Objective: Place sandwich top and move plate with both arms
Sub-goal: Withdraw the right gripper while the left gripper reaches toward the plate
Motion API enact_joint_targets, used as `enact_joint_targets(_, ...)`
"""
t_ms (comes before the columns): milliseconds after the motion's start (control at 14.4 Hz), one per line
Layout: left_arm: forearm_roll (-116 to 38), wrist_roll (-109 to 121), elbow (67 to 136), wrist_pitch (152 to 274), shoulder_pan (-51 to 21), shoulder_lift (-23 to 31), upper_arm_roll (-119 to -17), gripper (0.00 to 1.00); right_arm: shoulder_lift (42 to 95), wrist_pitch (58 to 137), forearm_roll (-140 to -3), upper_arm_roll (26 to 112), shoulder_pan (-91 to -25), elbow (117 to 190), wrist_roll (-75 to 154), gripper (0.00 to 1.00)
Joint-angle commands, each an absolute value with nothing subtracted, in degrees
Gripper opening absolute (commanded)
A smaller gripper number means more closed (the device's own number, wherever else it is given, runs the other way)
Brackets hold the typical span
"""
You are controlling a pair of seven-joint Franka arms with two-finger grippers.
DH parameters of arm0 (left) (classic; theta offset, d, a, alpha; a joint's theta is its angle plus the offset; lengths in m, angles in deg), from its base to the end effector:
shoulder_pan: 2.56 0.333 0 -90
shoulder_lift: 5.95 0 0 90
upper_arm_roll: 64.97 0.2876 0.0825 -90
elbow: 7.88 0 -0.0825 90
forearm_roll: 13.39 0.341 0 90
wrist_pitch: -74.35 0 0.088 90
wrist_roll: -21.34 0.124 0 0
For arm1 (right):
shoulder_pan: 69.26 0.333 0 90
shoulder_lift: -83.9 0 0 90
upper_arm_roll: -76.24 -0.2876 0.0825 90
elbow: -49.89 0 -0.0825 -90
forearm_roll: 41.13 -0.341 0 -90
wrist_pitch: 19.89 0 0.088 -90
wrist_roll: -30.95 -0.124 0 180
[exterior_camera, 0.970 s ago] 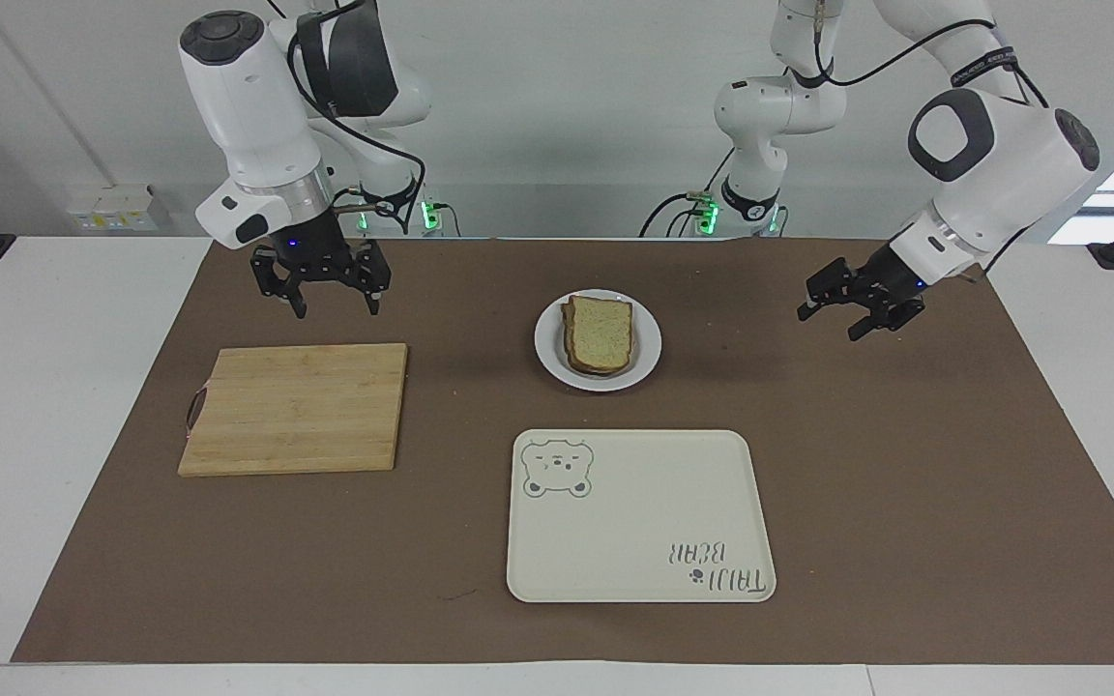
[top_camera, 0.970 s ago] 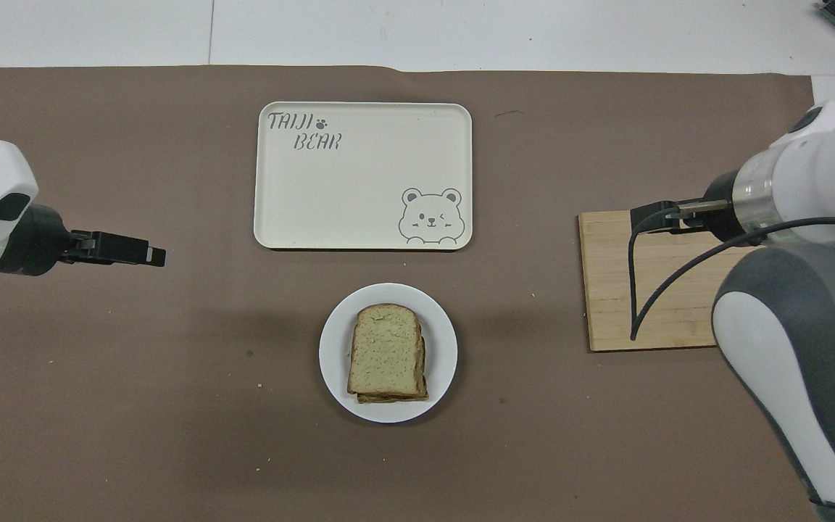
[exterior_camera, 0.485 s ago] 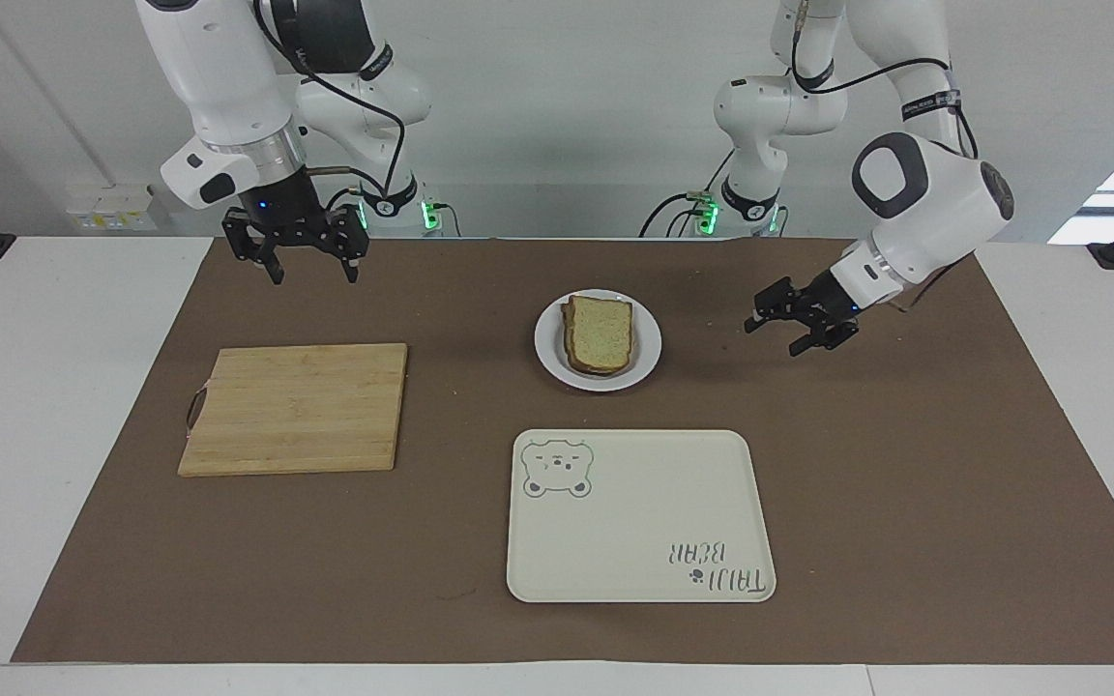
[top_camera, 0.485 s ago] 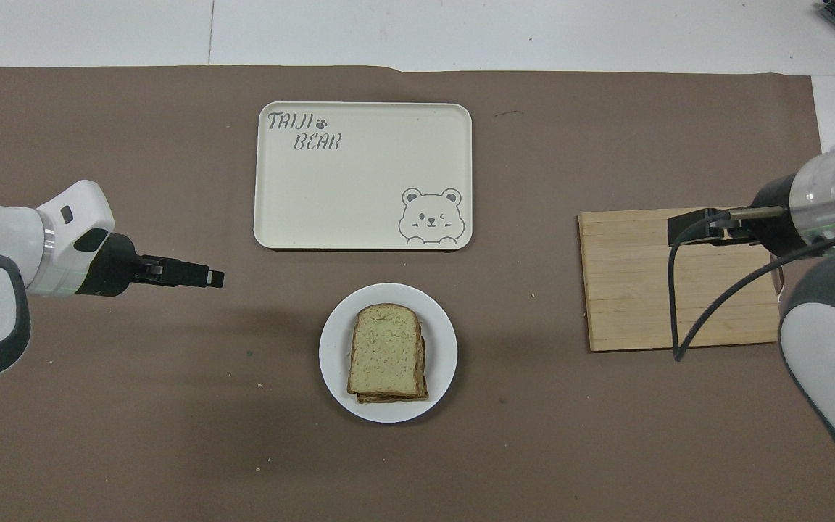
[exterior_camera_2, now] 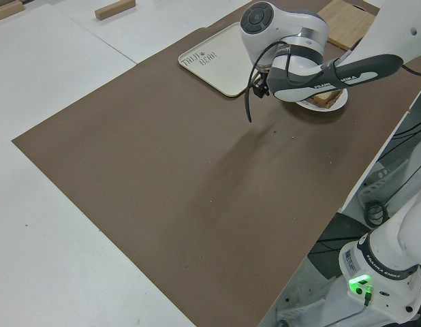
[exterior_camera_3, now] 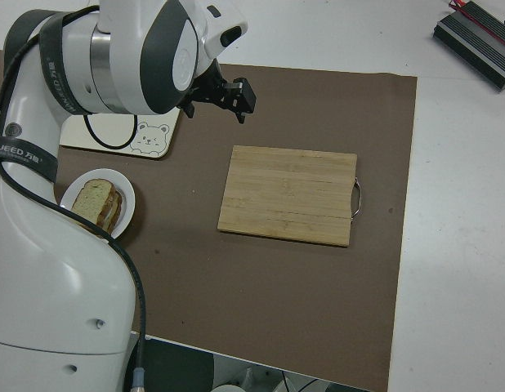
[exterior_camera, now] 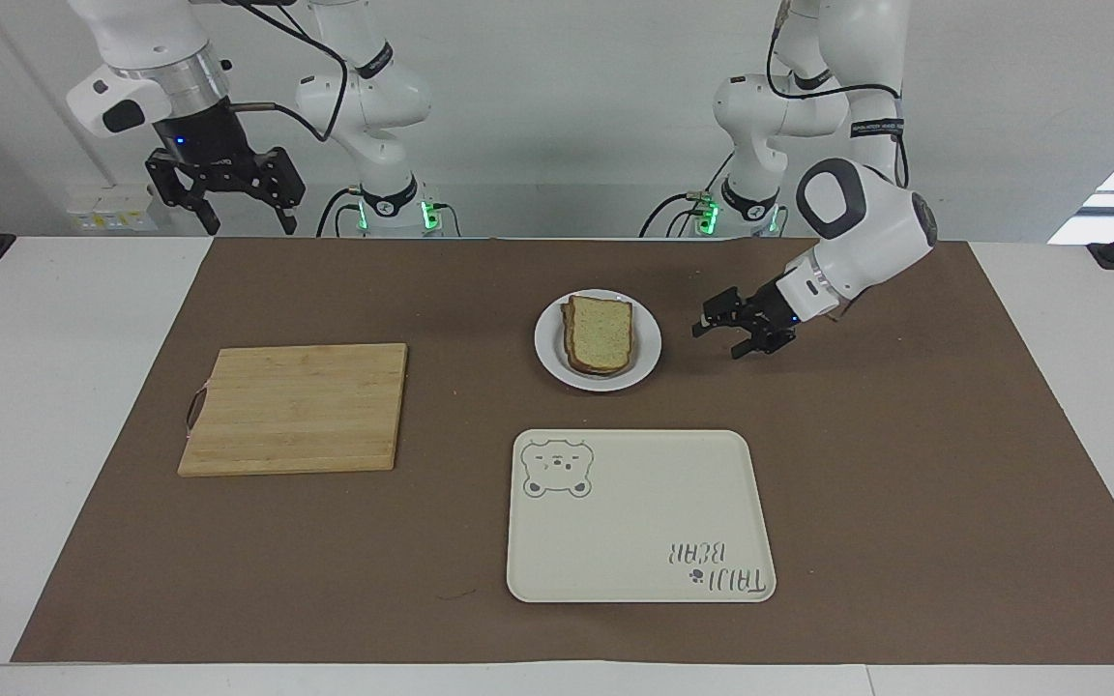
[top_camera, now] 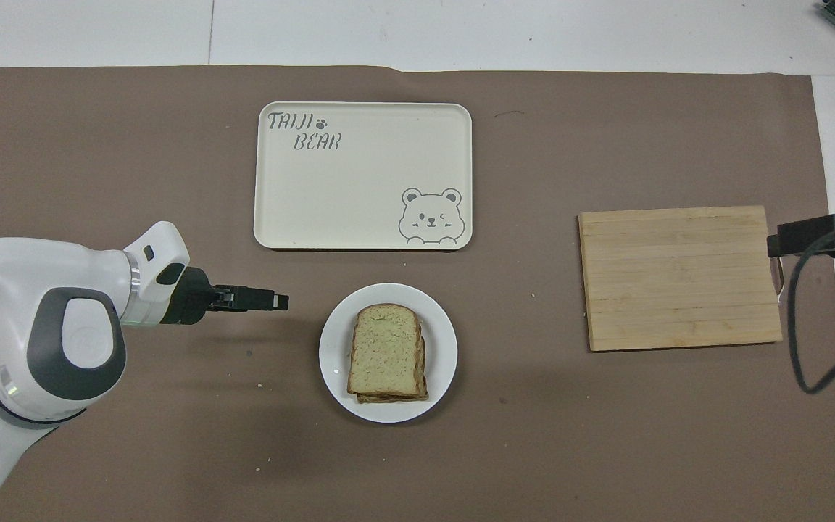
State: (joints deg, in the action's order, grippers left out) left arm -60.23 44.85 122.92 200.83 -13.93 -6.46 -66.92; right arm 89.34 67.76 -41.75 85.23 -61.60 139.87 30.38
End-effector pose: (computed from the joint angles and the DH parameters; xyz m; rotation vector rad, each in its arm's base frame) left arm 0.4617 -0.1448 0.3456 2.5008 -0.1465 -0.0071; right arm 0.4812 -0.0137 0.6221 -3.1148 0.0500 -0.0830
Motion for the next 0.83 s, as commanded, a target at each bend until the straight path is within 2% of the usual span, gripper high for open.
enact_joint_targets(0, -64.70, 45.86, 124.22, 204.59, -17.58, -4.82, -66.11, 1.00, 91.89, 66.95, -40.60, 85.47, -62.67, 141.46, 32.88, 1.00)
enact_joint_targets(762, -71.22, 49.73, 129.31, 205.56, -20.05, -4.90, -66.20, 1.00, 90.75, 67.48, -38.32, 85.21, -62.85, 141.56, 35.78, 1.00)
